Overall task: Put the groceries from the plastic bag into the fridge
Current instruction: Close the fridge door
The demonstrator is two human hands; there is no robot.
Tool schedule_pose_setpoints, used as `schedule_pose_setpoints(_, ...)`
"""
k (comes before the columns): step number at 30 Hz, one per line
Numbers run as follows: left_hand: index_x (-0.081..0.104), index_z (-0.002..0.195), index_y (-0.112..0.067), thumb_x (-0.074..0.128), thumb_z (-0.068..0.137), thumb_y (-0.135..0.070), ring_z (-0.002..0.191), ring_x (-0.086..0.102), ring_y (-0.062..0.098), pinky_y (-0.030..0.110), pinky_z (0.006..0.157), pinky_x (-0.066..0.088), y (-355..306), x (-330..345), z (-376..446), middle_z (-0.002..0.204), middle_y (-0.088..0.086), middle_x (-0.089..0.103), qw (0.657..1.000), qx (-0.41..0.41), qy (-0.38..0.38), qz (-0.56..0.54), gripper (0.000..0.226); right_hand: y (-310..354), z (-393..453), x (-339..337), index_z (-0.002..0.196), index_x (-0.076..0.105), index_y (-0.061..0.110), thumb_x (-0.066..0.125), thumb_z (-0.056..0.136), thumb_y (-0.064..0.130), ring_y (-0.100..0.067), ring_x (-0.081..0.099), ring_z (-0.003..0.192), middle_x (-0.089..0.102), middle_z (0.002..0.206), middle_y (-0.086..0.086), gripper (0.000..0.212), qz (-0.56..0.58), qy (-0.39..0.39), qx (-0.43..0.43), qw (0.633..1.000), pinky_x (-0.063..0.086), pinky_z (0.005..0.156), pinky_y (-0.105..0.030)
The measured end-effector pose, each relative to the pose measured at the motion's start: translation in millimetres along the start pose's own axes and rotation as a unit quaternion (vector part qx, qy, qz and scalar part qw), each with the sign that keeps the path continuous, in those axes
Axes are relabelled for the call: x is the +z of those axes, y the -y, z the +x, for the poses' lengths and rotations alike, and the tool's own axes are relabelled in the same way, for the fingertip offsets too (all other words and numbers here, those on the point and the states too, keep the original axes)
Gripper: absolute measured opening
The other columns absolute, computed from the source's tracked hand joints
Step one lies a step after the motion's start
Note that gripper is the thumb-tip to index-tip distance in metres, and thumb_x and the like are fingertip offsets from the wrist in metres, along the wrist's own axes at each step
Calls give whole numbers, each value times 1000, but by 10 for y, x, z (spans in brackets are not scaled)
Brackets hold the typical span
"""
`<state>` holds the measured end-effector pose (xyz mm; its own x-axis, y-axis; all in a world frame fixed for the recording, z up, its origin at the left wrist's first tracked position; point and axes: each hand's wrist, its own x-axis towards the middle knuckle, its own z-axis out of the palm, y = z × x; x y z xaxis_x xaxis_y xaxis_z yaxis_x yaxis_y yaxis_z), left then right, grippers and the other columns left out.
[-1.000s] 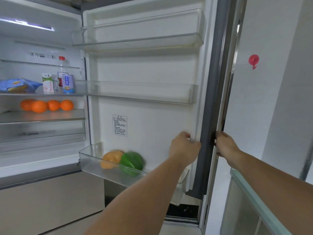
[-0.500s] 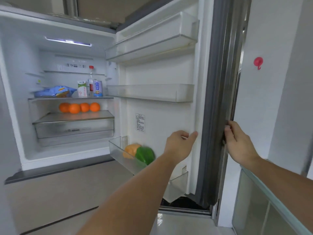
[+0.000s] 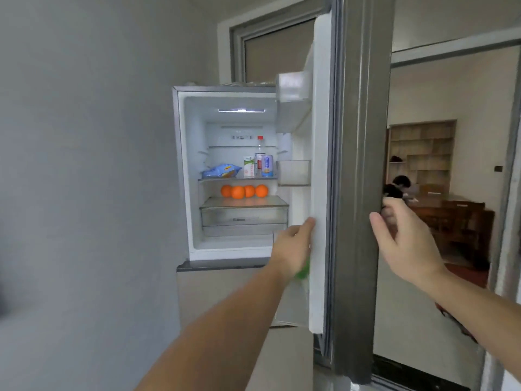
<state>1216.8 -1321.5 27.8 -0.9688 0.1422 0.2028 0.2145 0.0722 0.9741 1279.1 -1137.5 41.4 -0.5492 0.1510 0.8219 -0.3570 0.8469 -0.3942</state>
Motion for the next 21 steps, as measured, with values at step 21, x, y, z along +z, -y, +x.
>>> schedule_pose_setpoints(21, 55, 127, -20, 52, 87, -15, 105, 54, 20, 36, 89, 48, 345, -1989, 7, 112, -3, 64, 876, 263, -203, 349, 40, 1778, 453, 2359, 126, 49, 28, 73, 79, 37, -18, 56, 97, 48, 118, 4, 54, 173, 40, -37, 983, 49, 77, -33)
